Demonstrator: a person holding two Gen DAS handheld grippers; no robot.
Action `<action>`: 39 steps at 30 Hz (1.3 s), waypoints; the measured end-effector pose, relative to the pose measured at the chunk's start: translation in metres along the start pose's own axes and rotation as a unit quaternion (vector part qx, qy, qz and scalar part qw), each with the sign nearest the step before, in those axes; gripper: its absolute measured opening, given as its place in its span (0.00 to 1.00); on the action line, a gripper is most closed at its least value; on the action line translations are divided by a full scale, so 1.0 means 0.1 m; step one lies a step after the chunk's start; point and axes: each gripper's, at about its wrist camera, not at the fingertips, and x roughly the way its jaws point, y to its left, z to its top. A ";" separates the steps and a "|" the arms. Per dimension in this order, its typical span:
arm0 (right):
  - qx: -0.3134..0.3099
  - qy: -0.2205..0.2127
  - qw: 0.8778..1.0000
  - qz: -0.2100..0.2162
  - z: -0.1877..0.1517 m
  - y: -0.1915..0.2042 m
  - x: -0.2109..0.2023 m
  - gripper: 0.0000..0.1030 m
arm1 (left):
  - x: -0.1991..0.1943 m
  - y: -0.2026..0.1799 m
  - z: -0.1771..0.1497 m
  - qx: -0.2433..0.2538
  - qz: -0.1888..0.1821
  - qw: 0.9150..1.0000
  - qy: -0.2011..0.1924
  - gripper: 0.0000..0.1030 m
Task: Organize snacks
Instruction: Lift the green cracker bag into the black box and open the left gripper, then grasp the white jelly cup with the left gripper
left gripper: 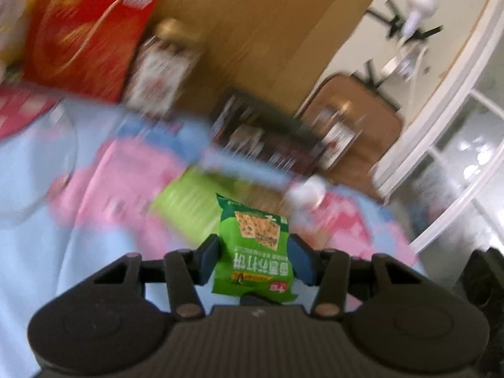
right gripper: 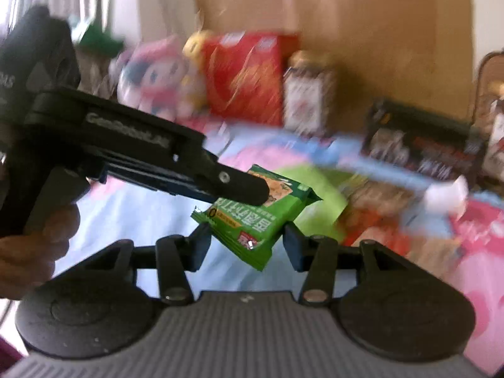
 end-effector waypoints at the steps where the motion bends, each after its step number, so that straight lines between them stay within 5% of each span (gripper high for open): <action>1: 0.004 -0.014 1.000 -0.007 0.10 -0.10 -0.02 0.51 | 0.06 -0.07 0.14 0.006 -0.007 1.000 -0.004 0.46; 5: 0.020 -0.055 0.997 -0.048 0.51 -0.57 -0.02 0.51 | 0.50 -0.39 0.75 0.044 -0.026 0.998 -0.022 0.46; 11: 0.095 -0.064 0.991 -0.067 1.05 -1.49 0.37 0.51 | 1.41 -0.52 1.42 0.061 -0.007 0.998 -0.023 0.46; 19: 0.119 -0.023 0.990 -0.075 1.23 -2.10 1.06 0.52 | 2.18 -0.26 1.73 0.029 0.031 0.999 -0.012 0.46; 24: 0.160 -0.029 0.983 -0.085 1.08 -2.32 0.87 0.54 | 2.16 -0.18 1.67 0.035 0.044 0.998 -0.016 0.48; 28: 0.197 -0.057 0.975 -0.081 0.81 -2.41 0.29 0.54 | 1.72 -0.16 1.44 0.020 -0.008 0.999 -0.037 0.48; 36: 0.295 -0.029 0.953 -0.068 0.02 -2.39 -0.12 0.52 | 1.82 -0.45 0.79 0.014 -0.051 0.995 0.081 0.48; 39: 0.320 -0.026 0.946 -0.044 -0.06 -2.32 -0.05 0.50 | 1.99 -0.59 0.69 0.011 -0.053 0.993 0.108 0.57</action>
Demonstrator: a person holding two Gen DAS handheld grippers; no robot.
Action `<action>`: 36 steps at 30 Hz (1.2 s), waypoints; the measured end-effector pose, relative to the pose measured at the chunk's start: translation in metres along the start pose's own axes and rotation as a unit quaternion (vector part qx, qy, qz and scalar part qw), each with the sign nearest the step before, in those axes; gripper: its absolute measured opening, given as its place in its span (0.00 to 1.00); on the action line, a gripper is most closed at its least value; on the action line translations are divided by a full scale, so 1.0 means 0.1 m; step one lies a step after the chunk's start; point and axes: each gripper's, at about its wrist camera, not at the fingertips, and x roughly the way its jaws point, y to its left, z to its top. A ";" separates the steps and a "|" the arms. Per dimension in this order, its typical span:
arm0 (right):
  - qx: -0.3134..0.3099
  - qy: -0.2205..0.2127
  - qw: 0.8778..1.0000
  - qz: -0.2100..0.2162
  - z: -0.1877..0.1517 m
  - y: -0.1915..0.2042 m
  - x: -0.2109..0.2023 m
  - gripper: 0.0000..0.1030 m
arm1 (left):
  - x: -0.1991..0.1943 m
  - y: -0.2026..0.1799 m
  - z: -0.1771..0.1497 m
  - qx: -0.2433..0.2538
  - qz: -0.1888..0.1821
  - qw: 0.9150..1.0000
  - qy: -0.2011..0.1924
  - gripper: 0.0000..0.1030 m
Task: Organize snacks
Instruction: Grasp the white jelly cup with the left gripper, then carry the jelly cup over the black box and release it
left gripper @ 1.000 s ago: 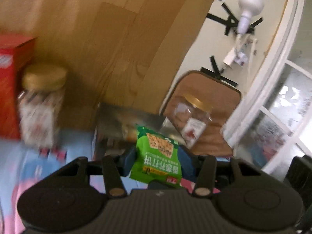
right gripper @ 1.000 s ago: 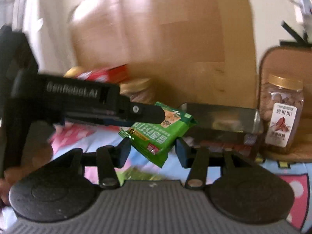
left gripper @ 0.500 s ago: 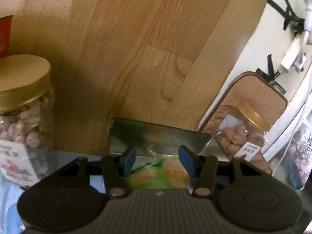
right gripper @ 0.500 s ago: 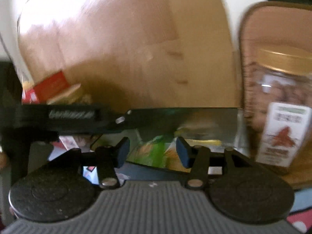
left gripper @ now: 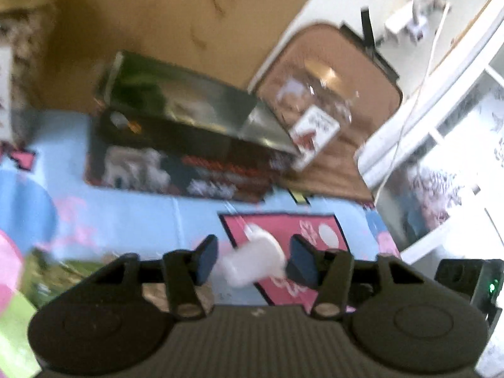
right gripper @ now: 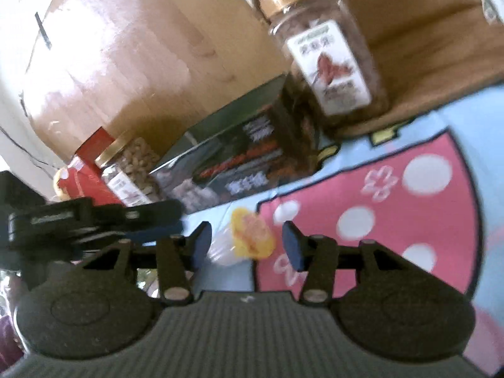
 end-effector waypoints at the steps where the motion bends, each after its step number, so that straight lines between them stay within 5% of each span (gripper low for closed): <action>1: -0.017 0.002 1.000 -0.008 -0.03 0.06 0.04 0.49 | 0.05 -0.03 -0.01 0.000 0.008 1.000 0.004 0.58; 7: -0.063 0.019 0.997 -0.029 -0.16 0.22 0.24 0.47 | 0.26 0.06 -0.09 -0.045 0.017 0.998 0.028 0.58; 15: -0.066 0.013 0.997 -0.033 -0.17 0.19 0.22 0.35 | 0.27 -0.18 -0.09 -0.012 0.044 0.999 0.011 0.55; 19: -0.069 -0.002 0.997 -0.035 -0.14 0.23 0.17 0.21 | 0.10 -0.33 -0.02 0.005 -0.001 1.000 0.000 0.49; 20: -0.060 -0.006 0.998 -0.013 -0.11 0.24 0.14 0.04 | 0.07 -0.37 0.00 0.006 -0.017 1.000 0.002 0.49; 25: -0.118 -0.034 0.992 -0.043 0.01 0.47 0.11 0.03 | -0.04 -0.46 0.11 0.024 -0.002 1.000 -0.020 0.48; 28: -0.117 -0.035 0.992 -0.042 0.03 0.37 0.08 0.08 | -0.18 -0.30 0.18 0.020 0.014 0.999 -0.046 0.49; 33: -0.145 -0.032 0.987 -0.069 0.01 0.21 -0.03 0.17 | -0.09 -0.01 0.26 -0.018 0.029 0.999 -0.023 0.52; 36: -0.151 -0.025 0.985 -0.074 0.08 0.18 0.06 0.58 | 0.13 0.02 0.24 -0.032 0.019 0.999 -0.001 0.63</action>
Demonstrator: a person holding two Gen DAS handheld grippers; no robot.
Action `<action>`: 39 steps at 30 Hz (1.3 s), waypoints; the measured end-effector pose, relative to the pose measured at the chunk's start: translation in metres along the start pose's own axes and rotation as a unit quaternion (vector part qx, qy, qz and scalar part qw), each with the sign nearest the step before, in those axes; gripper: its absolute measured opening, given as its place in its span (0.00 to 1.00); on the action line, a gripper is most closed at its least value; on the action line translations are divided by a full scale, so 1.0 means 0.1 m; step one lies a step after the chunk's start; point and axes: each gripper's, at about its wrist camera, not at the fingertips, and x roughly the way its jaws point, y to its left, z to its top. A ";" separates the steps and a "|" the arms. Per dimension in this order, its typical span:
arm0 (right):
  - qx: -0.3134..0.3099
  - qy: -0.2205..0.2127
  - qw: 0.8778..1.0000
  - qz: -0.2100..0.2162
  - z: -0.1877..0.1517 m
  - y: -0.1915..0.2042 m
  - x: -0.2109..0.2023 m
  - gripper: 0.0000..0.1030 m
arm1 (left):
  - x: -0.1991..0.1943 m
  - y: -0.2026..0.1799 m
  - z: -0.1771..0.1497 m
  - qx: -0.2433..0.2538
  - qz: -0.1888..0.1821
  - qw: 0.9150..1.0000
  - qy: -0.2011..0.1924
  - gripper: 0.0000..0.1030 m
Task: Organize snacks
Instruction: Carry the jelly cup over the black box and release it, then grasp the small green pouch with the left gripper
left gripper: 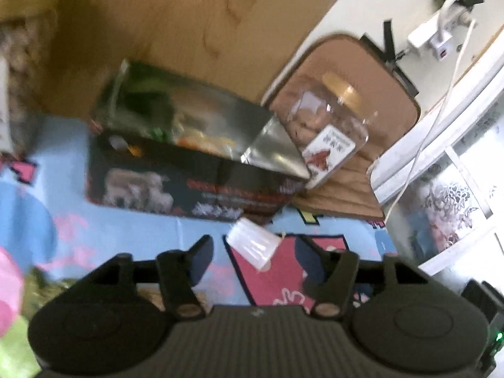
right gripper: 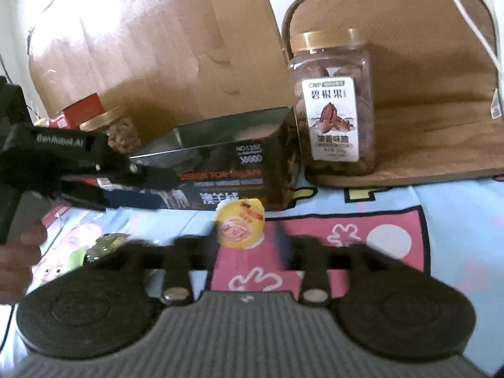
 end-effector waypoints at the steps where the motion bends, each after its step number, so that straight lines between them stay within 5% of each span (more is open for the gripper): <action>1: -0.009 0.003 1.000 0.004 0.02 0.00 0.05 0.65 | 0.09 0.00 -0.01 -0.006 -0.001 1.000 0.008 0.64; 6: -0.077 0.043 0.996 0.004 0.08 0.11 0.46 0.64 | 0.37 0.07 -0.05 -0.026 -0.005 0.999 0.028 0.64; 7: -0.084 0.050 0.995 0.009 0.08 0.13 0.54 0.63 | 0.39 0.08 -0.05 -0.025 -0.003 0.999 0.027 0.60; 8: -0.087 0.056 0.995 0.011 0.07 0.14 0.61 0.51 | 0.42 0.09 -0.06 -0.024 -0.001 0.999 0.027 0.56; 9: -0.088 0.058 0.994 0.004 0.06 0.15 0.65 0.46 | 0.44 0.10 -0.07 -0.024 -0.005 0.999 0.031 0.43; 12: -0.088 0.046 0.995 -0.004 0.01 0.22 0.58 0.46 | 0.41 0.12 -0.12 -0.024 -0.019 0.999 0.042 0.38; 19: -0.134 -0.034 0.990 0.003 0.15 0.56 0.10 0.46 | -0.23 -0.10 -0.11 0.026 -0.041 0.998 -0.037 0.39; 24: -0.145 -0.069 0.987 0.007 0.49 0.76 0.37 0.46 | -0.31 -0.02 0.32 0.032 -0.005 0.996 -0.085 0.39; 31: -0.114 -0.030 0.993 0.002 0.75 0.71 0.98 0.52 | -0.04 0.34 0.68 0.003 0.058 0.995 -0.085 0.39; 35: -0.087 -0.037 0.995 0.020 0.67 0.62 0.71 0.54 | -0.31 0.46 0.58 -0.001 0.022 0.995 -0.100 0.40; 39: -0.014 0.005 0.997 0.076 0.49 0.43 0.36 0.53 | -0.75 0.59 0.26 0.016 0.016 0.993 -0.112 0.40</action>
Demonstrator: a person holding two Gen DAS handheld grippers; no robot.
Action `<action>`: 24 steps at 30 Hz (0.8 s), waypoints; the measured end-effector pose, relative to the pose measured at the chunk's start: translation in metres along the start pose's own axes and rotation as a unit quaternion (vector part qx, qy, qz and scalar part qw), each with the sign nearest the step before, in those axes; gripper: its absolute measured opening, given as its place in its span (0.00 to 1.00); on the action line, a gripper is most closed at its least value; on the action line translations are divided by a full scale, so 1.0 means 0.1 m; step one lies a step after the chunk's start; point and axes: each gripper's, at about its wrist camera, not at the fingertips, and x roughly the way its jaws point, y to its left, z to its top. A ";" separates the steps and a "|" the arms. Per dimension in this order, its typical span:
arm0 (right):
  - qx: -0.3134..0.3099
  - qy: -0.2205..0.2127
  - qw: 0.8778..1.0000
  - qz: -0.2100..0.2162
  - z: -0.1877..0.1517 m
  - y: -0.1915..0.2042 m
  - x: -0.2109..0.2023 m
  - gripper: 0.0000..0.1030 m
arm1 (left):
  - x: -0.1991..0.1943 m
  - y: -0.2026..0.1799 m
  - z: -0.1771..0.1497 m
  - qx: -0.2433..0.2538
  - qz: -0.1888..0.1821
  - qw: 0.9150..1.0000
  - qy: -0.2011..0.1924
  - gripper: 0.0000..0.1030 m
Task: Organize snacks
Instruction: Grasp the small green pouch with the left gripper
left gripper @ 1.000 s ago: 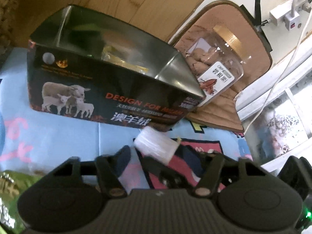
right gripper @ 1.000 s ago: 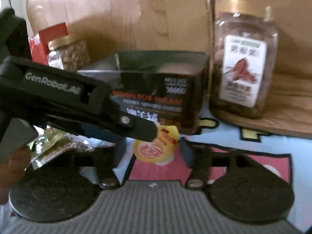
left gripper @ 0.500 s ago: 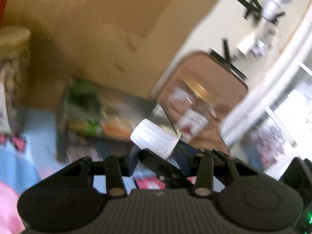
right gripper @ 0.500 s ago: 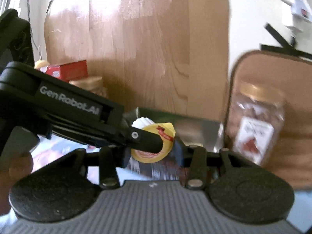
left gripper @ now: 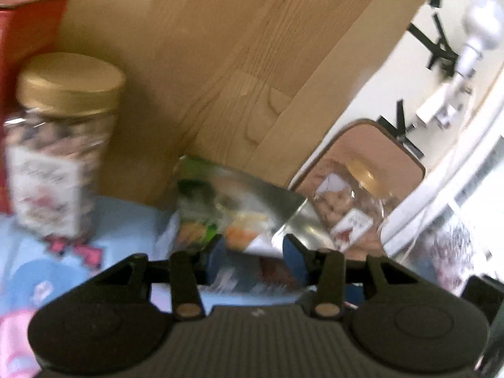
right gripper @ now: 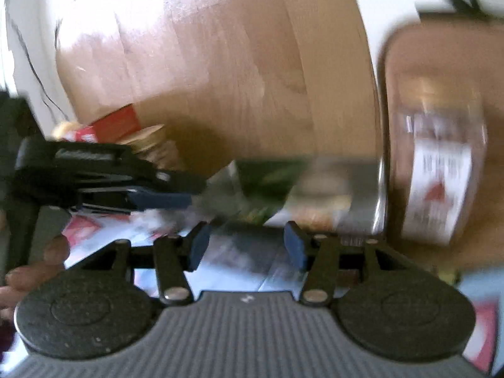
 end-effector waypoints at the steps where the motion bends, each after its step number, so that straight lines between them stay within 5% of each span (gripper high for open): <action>1: 0.020 0.016 1.000 0.016 -0.07 0.01 -0.04 0.52 | -0.11 0.05 -0.08 0.003 0.008 1.000 -0.002 0.40; 5: 0.046 0.068 0.994 0.067 -0.30 0.15 -0.06 0.47 | -0.41 0.30 -0.43 -0.013 0.057 0.998 0.013 0.43; 11: 0.065 0.132 0.987 0.059 -0.43 0.43 0.33 0.45 | -0.68 0.64 -0.80 -0.058 0.085 0.994 0.026 0.43; 14: 0.064 0.152 0.984 0.072 -0.49 0.61 0.43 0.08 | -0.69 0.76 -0.94 -0.075 0.080 0.993 0.037 0.42; 18: 0.022 0.165 0.983 0.073 -0.61 0.89 0.38 0.06 | -0.80 0.73 -0.99 -0.058 0.086 0.994 0.037 0.47; 24: 0.033 0.162 0.983 0.078 -0.62 0.94 0.40 0.04 | -1.02 0.92 -0.95 -0.122 0.043 0.991 0.015 0.53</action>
